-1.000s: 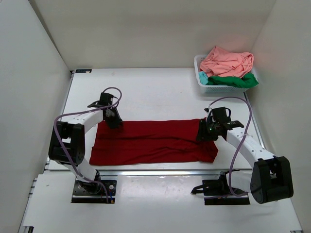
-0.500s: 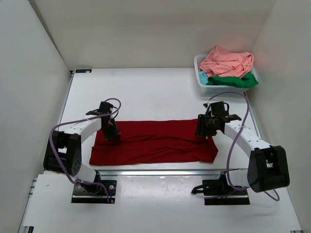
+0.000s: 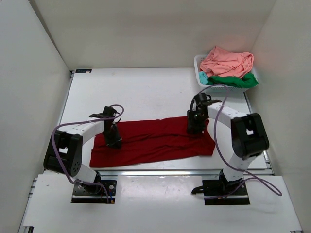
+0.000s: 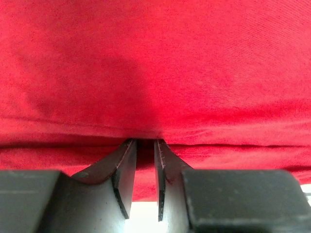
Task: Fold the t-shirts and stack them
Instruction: Rotate the tshirt 90 degrees
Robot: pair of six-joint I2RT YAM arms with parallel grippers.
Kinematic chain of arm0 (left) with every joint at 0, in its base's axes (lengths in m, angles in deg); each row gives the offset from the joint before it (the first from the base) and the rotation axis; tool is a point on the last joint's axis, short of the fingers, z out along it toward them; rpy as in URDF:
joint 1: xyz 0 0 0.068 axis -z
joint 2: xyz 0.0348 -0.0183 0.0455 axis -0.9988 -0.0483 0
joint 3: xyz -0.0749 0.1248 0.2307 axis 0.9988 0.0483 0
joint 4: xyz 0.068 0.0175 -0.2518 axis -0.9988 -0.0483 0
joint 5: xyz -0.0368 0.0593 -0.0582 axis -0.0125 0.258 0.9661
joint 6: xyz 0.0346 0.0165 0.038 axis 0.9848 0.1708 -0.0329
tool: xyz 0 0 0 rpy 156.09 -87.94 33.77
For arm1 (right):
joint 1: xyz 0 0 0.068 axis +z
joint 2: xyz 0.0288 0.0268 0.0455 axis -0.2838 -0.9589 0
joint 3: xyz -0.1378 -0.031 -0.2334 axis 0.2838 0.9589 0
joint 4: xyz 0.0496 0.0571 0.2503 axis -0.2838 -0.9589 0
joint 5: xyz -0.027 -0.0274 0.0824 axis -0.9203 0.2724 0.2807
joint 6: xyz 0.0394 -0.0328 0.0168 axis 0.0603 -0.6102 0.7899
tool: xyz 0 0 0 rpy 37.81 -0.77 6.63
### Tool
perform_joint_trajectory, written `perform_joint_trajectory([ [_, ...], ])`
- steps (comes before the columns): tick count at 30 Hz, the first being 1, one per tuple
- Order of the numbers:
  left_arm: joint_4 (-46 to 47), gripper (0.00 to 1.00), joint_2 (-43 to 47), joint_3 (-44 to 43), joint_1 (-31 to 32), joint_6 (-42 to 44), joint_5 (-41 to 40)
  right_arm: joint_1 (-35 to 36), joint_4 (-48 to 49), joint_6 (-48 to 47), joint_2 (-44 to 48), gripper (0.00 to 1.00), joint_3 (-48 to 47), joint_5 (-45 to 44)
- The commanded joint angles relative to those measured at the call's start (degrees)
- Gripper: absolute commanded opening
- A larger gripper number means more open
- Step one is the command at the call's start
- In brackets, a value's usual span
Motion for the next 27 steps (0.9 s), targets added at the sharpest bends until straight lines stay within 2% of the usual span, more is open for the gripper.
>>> perform_joint_trajectory([
  [1, -1.25, 0.32, 1.38, 2.91, 0.75, -0.93, 0.23, 2.22, 3.08, 0.13, -9.65, 0.42, -10.98, -1.45],
  [2, -1.42, 0.32, 1.56, 2.92, 0.66, -1.11, 0.41, 2.06, 2.47, 0.12, -11.78, 0.42, -13.72, -1.45],
  [5, -1.60, 0.33, 2.70, 3.53, 0.31, -1.81, 0.58, 2.75, -0.34, -1.19, -22.50, 0.42, -32.75, -0.49],
  [6, -1.77, 0.32, 2.53, 3.71, 0.31, -2.07, 0.15, 2.93, -2.18, -1.80, -27.13, 0.42, -36.39, 0.04],
  [8, -1.95, 0.32, 2.35, 3.27, 0.57, -2.95, 0.93, 3.02, -5.69, -2.42, -34.36, 0.43, -53.47, 1.35],
  [9, -2.12, 0.33, 1.91, 3.01, 0.92, -3.65, 0.76, 3.46, -8.76, -3.03, -39.87, 0.43, -58.52, 1.89],
  [11, -3.17, 0.33, 1.04, 1.87, 3.11, -4.70, 1.29, 3.46, -12.46, -3.56, -50.33, 0.44, -78.33, 3.55],
  [12, -3.70, 0.32, -0.10, 0.82, 3.47, -5.23, 1.29, 3.55, -14.04, -3.74, -52.12, 0.46, -86.87, 5.04],
  [14, -4.06, 0.32, -1.16, -1.11, 5.92, -6.28, 3.47, 2.50, -13.80, -2.35, -56.35, 0.47, -93.26, 7.42],
  [16, -3.71, 0.31, -1.43, -3.39, 7.07, -7.43, 6.54, 1.44, -9.51, -2.34, -54.35, 0.48, -92.86, 10.06],
  [20, -5.54, 0.32, -0.73, -12.25, 7.87, -9.63, 7.09, 2.14, 0.24, -4.71, -41.28, 0.51, -78.92, 8.31],
  [22, -7.30, 0.33, -0.81, -16.40, 5.94, -9.72, 6.48, 2.40, 1.75, -5.23, -35.81, 0.53, -74.05, 7.08],
  [25, -9.85, 0.36, -2.12, -23.78, 3.66, -8.85, 6.21, 2.49, -1.31, -5.41, -27.56, 0.59, -70.28, 6.81],
  [27, -9.95, 0.37, -3.80, -26.59, 2.34, -7.18, 6.13, 3.98, -0.88, -5.94, -21.68, 0.60, -63.43, 6.55],
])
